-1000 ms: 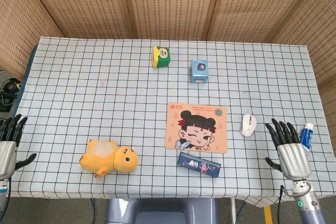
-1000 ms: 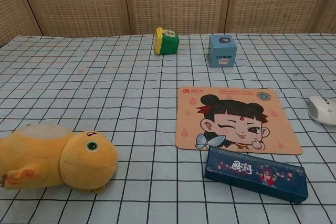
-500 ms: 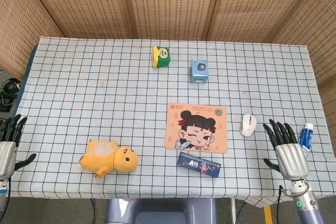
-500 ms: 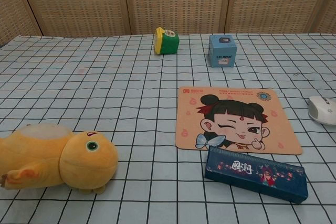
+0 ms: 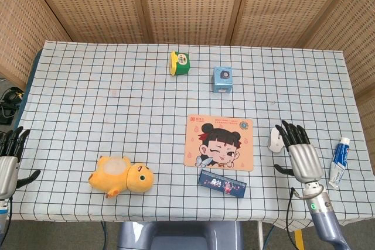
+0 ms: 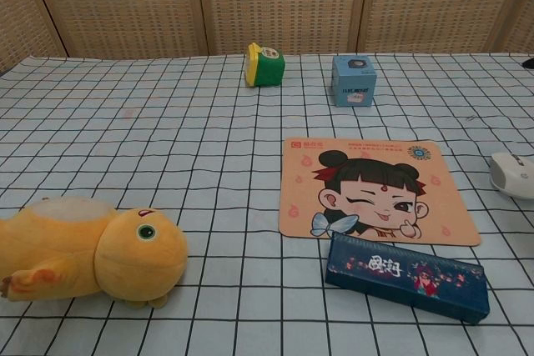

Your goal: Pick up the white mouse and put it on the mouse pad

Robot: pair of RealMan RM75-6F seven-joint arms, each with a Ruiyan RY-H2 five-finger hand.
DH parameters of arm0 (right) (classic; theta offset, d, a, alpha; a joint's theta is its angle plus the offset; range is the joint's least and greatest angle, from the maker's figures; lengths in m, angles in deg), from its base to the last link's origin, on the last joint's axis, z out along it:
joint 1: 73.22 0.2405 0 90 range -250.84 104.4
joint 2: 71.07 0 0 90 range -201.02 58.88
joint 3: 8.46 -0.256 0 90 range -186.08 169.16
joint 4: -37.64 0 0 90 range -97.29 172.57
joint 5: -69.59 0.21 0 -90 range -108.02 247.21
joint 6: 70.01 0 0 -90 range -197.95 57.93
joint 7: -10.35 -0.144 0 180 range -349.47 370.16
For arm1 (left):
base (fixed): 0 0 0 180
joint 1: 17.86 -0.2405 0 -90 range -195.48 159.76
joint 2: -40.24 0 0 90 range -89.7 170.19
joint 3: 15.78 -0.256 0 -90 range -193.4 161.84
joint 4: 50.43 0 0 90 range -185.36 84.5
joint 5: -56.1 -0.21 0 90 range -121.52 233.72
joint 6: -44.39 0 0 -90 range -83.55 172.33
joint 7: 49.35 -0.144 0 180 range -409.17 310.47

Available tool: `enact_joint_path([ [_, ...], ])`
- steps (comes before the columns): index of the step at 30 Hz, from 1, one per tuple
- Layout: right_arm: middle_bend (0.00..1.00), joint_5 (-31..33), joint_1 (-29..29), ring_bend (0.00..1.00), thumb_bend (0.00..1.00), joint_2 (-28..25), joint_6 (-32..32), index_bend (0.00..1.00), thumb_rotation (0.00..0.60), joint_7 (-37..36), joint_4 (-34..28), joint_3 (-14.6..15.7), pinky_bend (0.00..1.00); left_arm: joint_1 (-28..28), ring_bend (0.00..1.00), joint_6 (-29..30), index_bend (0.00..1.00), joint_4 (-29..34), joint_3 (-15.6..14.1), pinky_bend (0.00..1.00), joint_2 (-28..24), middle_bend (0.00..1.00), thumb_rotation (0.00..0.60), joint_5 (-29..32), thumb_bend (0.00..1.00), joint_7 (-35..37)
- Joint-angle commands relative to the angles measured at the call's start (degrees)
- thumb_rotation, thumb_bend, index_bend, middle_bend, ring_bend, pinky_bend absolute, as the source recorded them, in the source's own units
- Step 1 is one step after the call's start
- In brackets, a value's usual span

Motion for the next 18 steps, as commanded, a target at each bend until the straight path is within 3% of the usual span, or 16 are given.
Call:
enact_joint_path([
  [1, 0.00, 4.3, 3.1, 0.00, 0.30, 2.8, -3.3, 0.03, 0.600, 3.1, -0.7, -2.8, 0.00, 0.1, 0.00, -0.3, 0.00, -0.2, 0.2, 0.00, 0.0, 0.00, 0.600, 0.4, 0.00, 0.3],
  [5, 0.00, 8.6, 5.8, 0.00, 0.37, 6.0, -6.1, 0.03, 0.600, 5.1, 0.8, -4.8, 0.00, 0.3, 0.00, -0.7, 0.00, -0.6, 0.5, 0.00, 0.0, 0.00, 0.600, 0.9, 0.00, 1.1],
  [18, 0.00, 23.6, 15.0, 0.00, 0.42, 15.5, -12.4, 0.02, 0.600, 12.1, 11.5, -11.7, 0.00, 0.9, 0.00, -2.5, 0.00, -1.5, 0.6, 0.00, 0.1, 0.00, 0.600, 1.9, 0.00, 3.1],
])
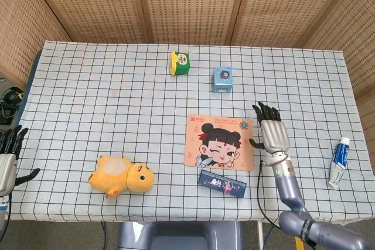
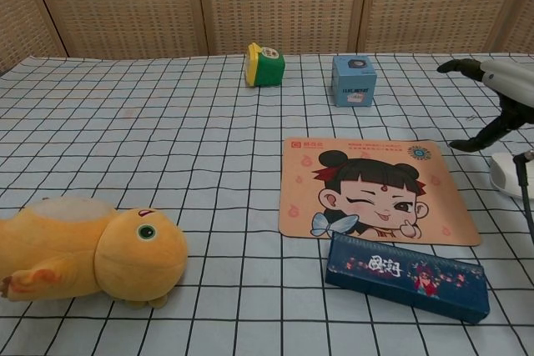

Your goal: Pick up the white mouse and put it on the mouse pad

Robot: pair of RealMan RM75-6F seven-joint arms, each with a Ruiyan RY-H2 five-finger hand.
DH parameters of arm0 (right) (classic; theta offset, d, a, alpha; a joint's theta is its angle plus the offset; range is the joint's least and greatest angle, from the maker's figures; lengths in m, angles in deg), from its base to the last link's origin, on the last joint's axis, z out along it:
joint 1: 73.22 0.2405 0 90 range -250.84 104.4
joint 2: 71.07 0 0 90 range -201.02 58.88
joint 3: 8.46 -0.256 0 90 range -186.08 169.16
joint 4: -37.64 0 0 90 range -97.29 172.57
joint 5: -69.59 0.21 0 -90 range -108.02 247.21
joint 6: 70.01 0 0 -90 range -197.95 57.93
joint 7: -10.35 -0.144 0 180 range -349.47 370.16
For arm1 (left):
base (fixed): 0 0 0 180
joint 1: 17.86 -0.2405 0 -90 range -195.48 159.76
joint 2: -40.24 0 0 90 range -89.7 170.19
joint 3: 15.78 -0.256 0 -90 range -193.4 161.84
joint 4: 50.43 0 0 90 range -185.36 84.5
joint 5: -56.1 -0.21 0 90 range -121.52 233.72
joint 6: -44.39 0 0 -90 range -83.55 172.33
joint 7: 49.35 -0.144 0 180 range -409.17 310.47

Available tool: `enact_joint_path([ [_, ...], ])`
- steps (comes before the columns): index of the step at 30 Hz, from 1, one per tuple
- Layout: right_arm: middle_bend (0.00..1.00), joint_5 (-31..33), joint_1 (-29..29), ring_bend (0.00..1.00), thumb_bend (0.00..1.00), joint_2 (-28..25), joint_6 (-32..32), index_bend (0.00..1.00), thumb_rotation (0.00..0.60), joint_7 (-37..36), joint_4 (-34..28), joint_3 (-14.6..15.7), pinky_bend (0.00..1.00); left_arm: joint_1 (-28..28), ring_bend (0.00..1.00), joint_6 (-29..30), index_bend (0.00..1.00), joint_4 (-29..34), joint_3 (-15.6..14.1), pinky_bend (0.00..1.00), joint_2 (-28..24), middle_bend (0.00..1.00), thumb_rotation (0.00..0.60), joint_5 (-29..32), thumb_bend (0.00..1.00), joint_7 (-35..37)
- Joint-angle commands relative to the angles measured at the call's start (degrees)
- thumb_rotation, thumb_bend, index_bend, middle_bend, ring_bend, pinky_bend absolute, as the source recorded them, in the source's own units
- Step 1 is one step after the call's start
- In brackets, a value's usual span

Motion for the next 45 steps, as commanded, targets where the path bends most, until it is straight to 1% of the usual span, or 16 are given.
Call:
enact_joint_path([
  [1, 0.00, 3.3, 2.4, 0.00, 0.43, 2.5, -2.0, 0.02, 0.600, 0.5, 3.9, -1.8, 0.00, 0.2, 0.00, -0.6, 0.00, 0.0, 0.0, 0.00, 0.1, 0.00, 0.600, 0.4, 0.00, 0.0],
  [7, 0.00, 7.9, 5.0, 0.00, 0.43, 4.6, -5.2, 0.00, 0.600, 0.9, 10.4, -2.8, 0.00, 0.6, 0.00, -1.5, 0.00, -0.4, 0.0, 0.00, 0.5, 0.00, 0.600, 1.0, 0.00, -0.5],
  [12, 0.00, 10.9, 6.1, 0.00, 0.43, 5.4, -7.6, 0.00, 0.600, 1.7, 14.3, -2.4, 0.00, 0.8, 0.00, -1.6, 0.00, -0.5, 0.1, 0.00, 0.8, 0.00, 0.600, 1.2, 0.00, -1.0],
  [15, 0.00, 14.2, 7.2, 0.00, 0.43, 6.4, -10.2, 0.00, 0.600, 3.1, 18.6, -2.0, 0.00, 1.0, 0.00, -2.0, 0.00, -0.8, 0.0, 0.00, 1.2, 0.00, 0.600, 1.3, 0.00, -1.7],
  [18, 0.00, 15.9, 8.0, 0.00, 0.43, 7.2, -11.2, 0.00, 0.600, 4.1, 20.9, -1.7, 0.00, 1.1, 0.00, -2.1, 0.00, -0.9, 0.1, 0.00, 1.4, 0.00, 0.600, 1.7, 0.00, -2.0],
  [32, 0.00, 19.8, 10.2, 0.00, 0.43, 7.9, -10.3, 0.00, 0.600, 9.2, 24.2, -0.6, 0.00, 1.1, 0.00, -1.8, 0.00, -0.9, 0.0, 0.00, 1.5, 0.00, 0.600, 1.4, 0.00, -1.9],
  [45, 0.00, 23.6, 9.8, 0.00, 0.43, 7.0, -10.0, 0.00, 0.600, 12.2, 26.0, 0.1, 0.00, 1.2, 0.00, -1.6, 0.00, -0.8, -0.4, 0.00, 1.5, 0.00, 0.600, 0.7, 0.00, -1.8],
])
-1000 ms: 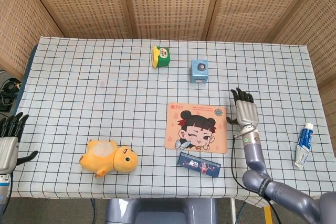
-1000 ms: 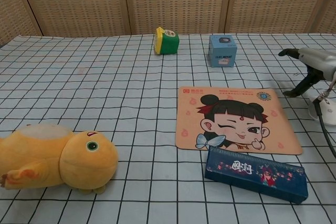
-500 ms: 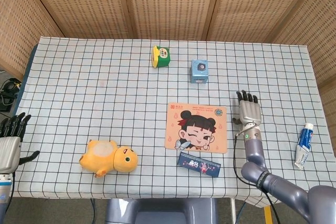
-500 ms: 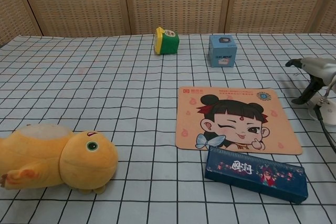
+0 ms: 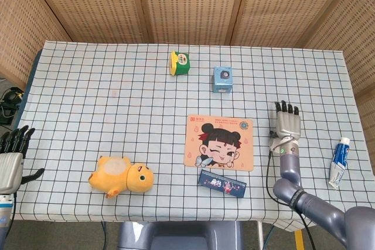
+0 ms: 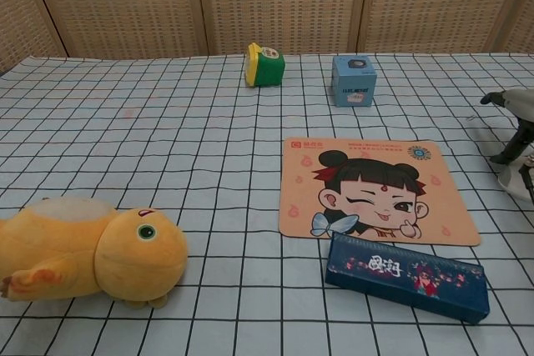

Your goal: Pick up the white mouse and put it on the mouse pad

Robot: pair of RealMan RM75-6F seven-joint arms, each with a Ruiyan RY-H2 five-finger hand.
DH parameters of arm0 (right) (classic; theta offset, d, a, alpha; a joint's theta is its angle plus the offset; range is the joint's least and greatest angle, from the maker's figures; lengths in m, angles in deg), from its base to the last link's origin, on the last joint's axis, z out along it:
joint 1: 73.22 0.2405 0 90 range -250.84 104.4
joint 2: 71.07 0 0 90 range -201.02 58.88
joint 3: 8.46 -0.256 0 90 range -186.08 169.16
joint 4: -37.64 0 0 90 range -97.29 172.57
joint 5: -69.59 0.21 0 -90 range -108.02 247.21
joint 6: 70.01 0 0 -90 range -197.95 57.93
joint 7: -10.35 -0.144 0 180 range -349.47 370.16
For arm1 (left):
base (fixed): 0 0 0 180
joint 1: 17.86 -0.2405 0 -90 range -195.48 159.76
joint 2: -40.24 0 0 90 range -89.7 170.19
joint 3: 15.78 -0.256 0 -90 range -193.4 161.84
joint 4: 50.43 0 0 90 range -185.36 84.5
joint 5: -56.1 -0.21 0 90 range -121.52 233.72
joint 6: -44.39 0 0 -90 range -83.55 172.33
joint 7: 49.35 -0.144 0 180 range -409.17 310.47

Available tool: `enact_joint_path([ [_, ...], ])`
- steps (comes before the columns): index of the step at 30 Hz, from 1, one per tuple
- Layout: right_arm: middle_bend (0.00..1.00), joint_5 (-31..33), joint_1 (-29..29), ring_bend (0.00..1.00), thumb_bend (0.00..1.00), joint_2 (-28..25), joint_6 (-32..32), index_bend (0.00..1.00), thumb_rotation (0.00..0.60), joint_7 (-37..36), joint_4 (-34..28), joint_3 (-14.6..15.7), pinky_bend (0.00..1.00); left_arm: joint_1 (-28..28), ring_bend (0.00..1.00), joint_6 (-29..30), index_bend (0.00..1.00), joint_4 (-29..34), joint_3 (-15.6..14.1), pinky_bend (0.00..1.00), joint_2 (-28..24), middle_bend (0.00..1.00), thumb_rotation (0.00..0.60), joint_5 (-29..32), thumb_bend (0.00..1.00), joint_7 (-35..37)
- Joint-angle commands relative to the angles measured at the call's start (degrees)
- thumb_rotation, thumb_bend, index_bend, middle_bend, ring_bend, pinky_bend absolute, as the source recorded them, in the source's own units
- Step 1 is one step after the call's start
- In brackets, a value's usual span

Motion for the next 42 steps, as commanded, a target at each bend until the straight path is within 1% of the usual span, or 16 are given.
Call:
enact_joint_path([
  [1, 0.00, 0.5, -0.1, 0.00, 0.44, -0.1, 0.0, 0.00, 0.600, 0.4, 0.3, 0.1, 0.00, 0.0, 0.00, 0.1, 0.00, 0.1, -0.1, 0.00, 0.0, 0.00, 0.600, -0.2, 0.00, -0.1],
  [9, 0.00, 1.8, 0.1, 0.00, 0.44, -0.3, 0.9, 0.00, 0.600, 2.1, 0.5, 0.1, 0.00, 0.0, 0.00, 0.2, 0.00, 0.3, -0.3, 0.00, 0.0, 0.00, 0.600, -0.4, 0.00, 0.0],
  [19, 0.00, 5.0, -0.2, 0.00, 0.45, -0.5, 1.8, 0.00, 0.600, 4.9, 0.6, 0.1, 0.00, -0.1, 0.00, 0.4, 0.00, 0.3, -0.3, 0.00, -0.2, 0.00, 0.600, -0.6, 0.00, 0.4],
  [27, 0.00, 3.9, -0.9, 0.00, 0.45, -1.9, 2.9, 0.00, 0.600, 3.8, -1.5, -0.1, 0.00, -0.1, 0.00, 0.6, 0.00, 0.3, -0.5, 0.00, -0.1, 0.00, 0.600, -1.0, 0.00, 0.3],
  [29, 0.00, 3.3, -1.2, 0.00, 0.41, -2.6, 3.0, 0.00, 0.600, 3.3, -2.9, 0.1, 0.00, -0.1, 0.00, 0.6, 0.00, 0.3, -0.4, 0.00, -0.1, 0.00, 0.600, -0.9, 0.00, 0.2],
  [31, 0.00, 0.9, -1.7, 0.00, 0.35, -3.9, 3.3, 0.00, 0.600, 1.6, -5.1, 0.4, 0.00, -0.1, 0.00, 0.7, 0.00, 0.3, -0.4, 0.00, -0.2, 0.00, 0.600, -0.8, 0.00, 0.3],
  [32, 0.00, -2.2, -2.1, 0.00, 0.32, -5.0, 3.6, 0.00, 0.600, -0.4, -7.0, 1.0, 0.00, -0.2, 0.00, 0.8, 0.00, 0.3, -0.3, 0.00, -0.2, 0.00, 0.600, -0.8, 0.00, 0.3],
  [34, 0.00, -8.3, -3.3, 0.00, 0.30, -7.2, 4.2, 0.01, 0.600, -4.3, -9.8, 2.6, 0.00, -0.2, 0.00, 0.8, 0.00, 0.3, -0.3, 0.00, -0.2, 0.00, 0.600, -0.8, 0.00, 0.4],
  [35, 0.00, -13.3, -3.9, 0.00, 0.29, -8.7, 5.2, 0.04, 0.600, -6.8, -11.4, 3.9, 0.00, -0.2, 0.00, 0.8, 0.00, 0.3, -0.3, 0.00, -0.3, 0.00, 0.600, -0.8, 0.00, 0.5],
  [36, 0.00, -16.8, -4.5, 0.00, 0.28, -9.9, 5.9, 0.05, 0.600, -8.7, -12.6, 4.9, 0.01, -0.2, 0.00, 0.8, 0.00, 0.3, -0.4, 0.00, -0.3, 0.00, 0.600, -0.8, 0.00, 0.5],
  [39, 0.02, -22.1, -5.5, 0.00, 0.25, -11.7, 7.0, 0.10, 0.600, -12.2, -14.3, 6.5, 0.08, -0.2, 0.00, 0.8, 0.00, 0.3, -0.3, 0.00, -0.3, 0.00, 0.600, -0.8, 0.00, 0.4],
  [42, 0.04, -28.5, -6.6, 0.00, 0.23, -14.7, 8.7, 0.11, 0.600, -15.9, -16.8, 8.6, 0.09, -0.3, 0.00, 1.0, 0.00, 0.3, -0.4, 0.00, -0.2, 0.00, 0.600, -0.9, 0.00, 0.3],
])
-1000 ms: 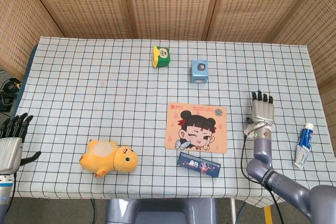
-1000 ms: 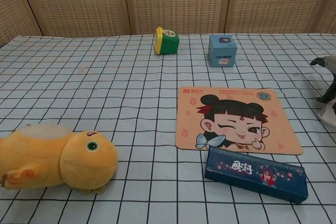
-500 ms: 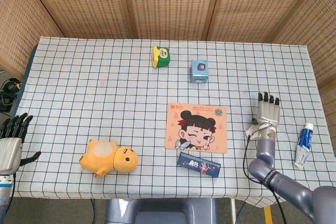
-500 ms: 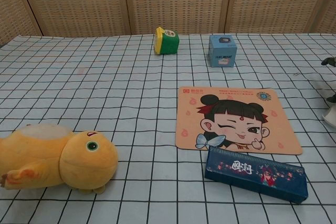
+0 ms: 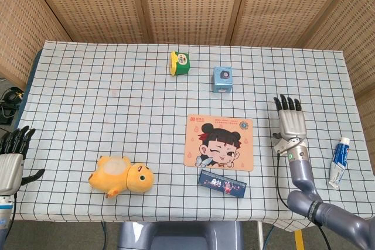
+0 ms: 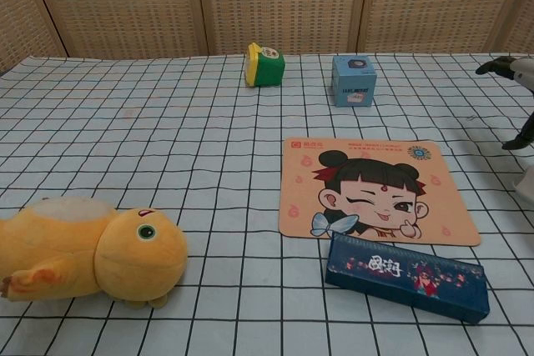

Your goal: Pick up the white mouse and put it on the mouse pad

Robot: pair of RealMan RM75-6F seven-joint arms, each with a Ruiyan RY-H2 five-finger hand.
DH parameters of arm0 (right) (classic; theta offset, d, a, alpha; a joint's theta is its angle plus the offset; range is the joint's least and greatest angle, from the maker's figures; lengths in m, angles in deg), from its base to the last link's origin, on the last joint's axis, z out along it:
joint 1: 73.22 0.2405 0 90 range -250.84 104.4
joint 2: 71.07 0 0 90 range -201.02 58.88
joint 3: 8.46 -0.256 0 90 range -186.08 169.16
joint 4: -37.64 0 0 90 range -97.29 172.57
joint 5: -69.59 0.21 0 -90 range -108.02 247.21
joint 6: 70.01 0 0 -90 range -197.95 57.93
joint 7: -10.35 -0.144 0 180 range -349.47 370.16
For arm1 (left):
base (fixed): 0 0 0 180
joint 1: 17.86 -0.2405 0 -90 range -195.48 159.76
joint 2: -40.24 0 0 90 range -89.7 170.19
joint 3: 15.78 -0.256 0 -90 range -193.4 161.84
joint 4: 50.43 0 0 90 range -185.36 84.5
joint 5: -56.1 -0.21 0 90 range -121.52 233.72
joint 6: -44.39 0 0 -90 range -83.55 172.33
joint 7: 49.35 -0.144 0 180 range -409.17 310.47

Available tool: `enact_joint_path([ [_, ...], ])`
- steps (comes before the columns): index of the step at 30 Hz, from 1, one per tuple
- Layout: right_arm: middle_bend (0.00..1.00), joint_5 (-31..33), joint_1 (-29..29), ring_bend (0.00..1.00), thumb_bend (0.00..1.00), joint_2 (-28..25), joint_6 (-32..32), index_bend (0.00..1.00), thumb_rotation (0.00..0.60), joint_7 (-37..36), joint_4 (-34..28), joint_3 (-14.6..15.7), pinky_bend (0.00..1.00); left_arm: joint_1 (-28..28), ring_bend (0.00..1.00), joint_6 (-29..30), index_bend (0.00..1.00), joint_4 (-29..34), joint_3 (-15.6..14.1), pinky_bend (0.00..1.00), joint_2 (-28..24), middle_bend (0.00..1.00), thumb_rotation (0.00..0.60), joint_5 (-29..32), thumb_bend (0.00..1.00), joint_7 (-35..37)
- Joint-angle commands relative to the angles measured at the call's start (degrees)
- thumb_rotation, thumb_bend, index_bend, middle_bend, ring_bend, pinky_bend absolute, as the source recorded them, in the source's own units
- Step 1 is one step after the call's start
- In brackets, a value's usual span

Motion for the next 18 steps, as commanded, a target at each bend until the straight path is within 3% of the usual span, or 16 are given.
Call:
enact_joint_path([
  [1, 0.04, -11.1, -2.6, 0.00, 0.22, -6.0, 3.3, 0.11, 0.600, -7.6, -5.7, 4.4, 0.09, 0.0, 0.00, 0.1, 0.00, 0.0, -0.1, 0.00, 0.0, 0.00, 0.600, -0.2, 0.00, -0.1],
  [7, 0.09, -18.1, -3.3, 0.00, 0.21, -14.0, 0.5, 0.19, 0.600, -11.2, -9.2, 8.6, 0.09, 0.0, 0.00, 0.3, 0.00, 0.0, -0.4, 0.00, 0.3, 0.00, 0.600, -0.9, 0.00, -0.4],
  [12, 0.16, -21.4, -3.8, 0.06, 0.21, -14.5, -0.2, 0.26, 0.600, -14.0, -6.7, 10.6, 0.10, 0.1, 0.00, 0.3, 0.00, 0.0, -0.7, 0.00, 0.5, 0.00, 0.600, -1.5, 0.00, -0.7],
  [18, 0.15, -23.6, -4.2, 0.07, 0.21, -13.6, -1.5, 0.26, 0.600, -16.0, -3.2, 12.5, 0.11, 0.1, 0.00, 0.4, 0.00, -0.1, -0.7, 0.00, 0.7, 0.00, 0.600, -1.7, 0.00, -0.8],
])
